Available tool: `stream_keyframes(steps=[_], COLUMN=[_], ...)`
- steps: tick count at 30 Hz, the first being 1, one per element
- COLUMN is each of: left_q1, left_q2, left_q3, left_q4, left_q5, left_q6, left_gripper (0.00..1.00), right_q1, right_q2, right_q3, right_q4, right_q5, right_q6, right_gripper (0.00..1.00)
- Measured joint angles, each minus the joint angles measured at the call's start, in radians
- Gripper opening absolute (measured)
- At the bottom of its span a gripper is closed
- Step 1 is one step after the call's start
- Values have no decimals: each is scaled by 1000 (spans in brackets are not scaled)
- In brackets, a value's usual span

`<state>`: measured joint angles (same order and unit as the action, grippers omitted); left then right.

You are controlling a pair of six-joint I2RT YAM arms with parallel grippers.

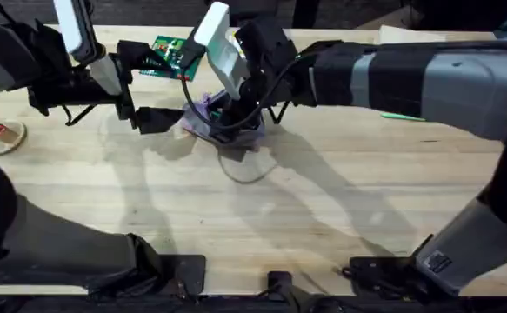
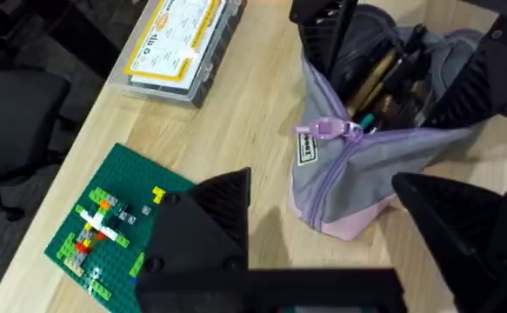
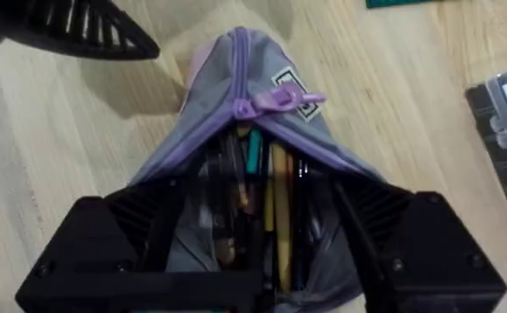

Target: Unzip the bag, pick up the pens from the table one at a time and place them inside, then zip the bag closed.

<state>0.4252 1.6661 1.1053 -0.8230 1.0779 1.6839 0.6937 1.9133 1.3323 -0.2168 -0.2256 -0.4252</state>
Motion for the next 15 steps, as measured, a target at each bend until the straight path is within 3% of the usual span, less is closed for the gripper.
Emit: stream_keyframes(steps=[15], left_q1=[0], left_q2=[0], left_q3=[0], left_q4=[4], left_q5=[0], left_q6=[0], left_gripper=[992], right_q1=[-4], right_q2=[-33], right_q3=[0], right_q4=[-20], right_q5=[2], right_q6=[0], right_gripper=[998])
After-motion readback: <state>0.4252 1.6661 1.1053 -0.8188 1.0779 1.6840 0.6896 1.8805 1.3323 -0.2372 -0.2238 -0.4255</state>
